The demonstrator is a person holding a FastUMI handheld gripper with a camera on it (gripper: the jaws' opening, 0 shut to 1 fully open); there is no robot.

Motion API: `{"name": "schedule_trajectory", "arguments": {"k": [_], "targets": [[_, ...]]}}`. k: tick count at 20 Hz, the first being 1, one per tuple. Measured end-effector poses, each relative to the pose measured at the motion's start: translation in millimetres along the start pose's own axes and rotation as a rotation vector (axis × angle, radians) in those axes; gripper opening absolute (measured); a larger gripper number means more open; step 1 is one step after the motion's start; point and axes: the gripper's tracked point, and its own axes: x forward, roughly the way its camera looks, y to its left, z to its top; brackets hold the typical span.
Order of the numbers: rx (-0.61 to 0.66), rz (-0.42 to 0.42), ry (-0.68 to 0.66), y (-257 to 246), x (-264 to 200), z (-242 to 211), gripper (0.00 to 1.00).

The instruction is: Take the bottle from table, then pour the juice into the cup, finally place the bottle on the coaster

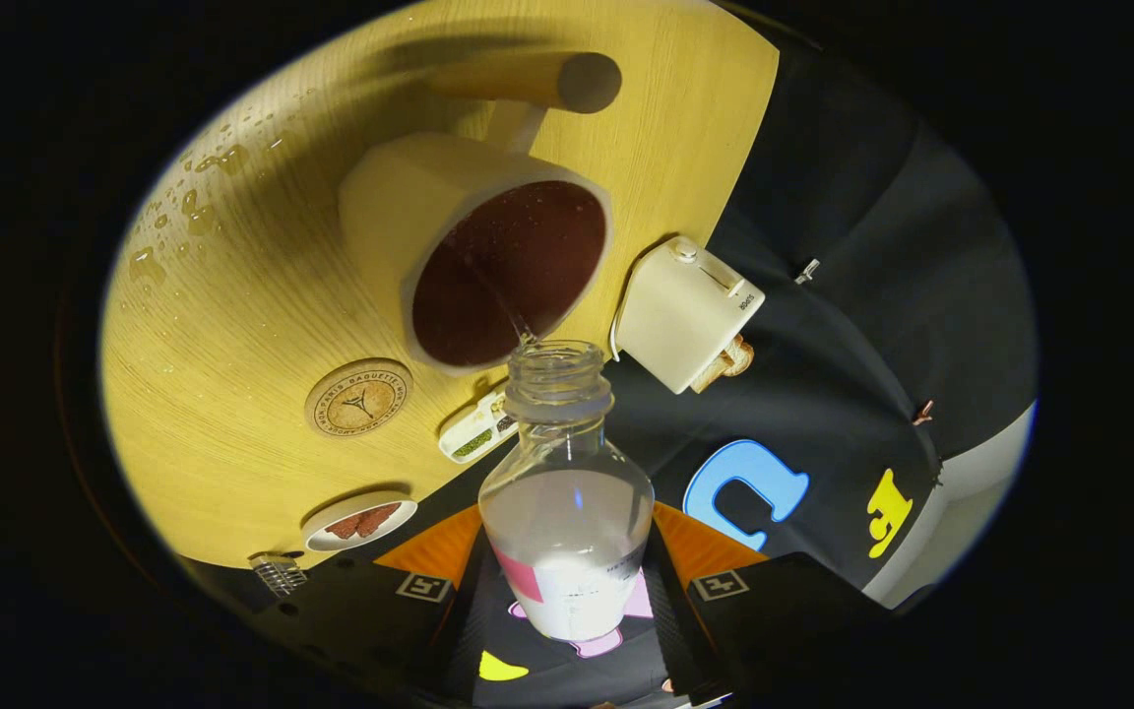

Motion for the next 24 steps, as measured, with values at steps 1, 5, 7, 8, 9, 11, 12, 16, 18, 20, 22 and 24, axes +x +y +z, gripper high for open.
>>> {"name": "schedule_trajectory", "arguments": {"k": [1,5,7,8,9,11,12,16,18,20,22,24], "targets": [[-0.007,-0.001,0.002,-2.7,1.4,-1.2,0.73],[-0.029,0.008,0.017,-6.3,2.5,-5.1,0.73],[-0.044,0.009,0.017,-7.6,0.7,-5.3,0.73],[-0.050,0.013,0.018,-7.0,1.2,-6.3,0.73],[-0.052,0.016,0.020,-7.0,-0.2,-7.7,0.73],[-0.054,0.024,0.030,-7.6,-0.5,-10.1,0.73],[-0.056,0.026,0.031,-7.3,-0.7,-9.3,0.73],[-0.054,0.033,0.030,-9.5,-0.3,-6.8,0.73],[-0.059,0.034,0.022,-10.1,0.6,-4.0,0.73],[-0.065,0.029,0.019,-11.2,-1.3,-2.5,0.73],[-0.058,0.033,0.018,-8.9,-0.8,-3.0,0.73],[-0.049,0.033,0.019,-9.4,0.2,-2.7,0.73]]}}
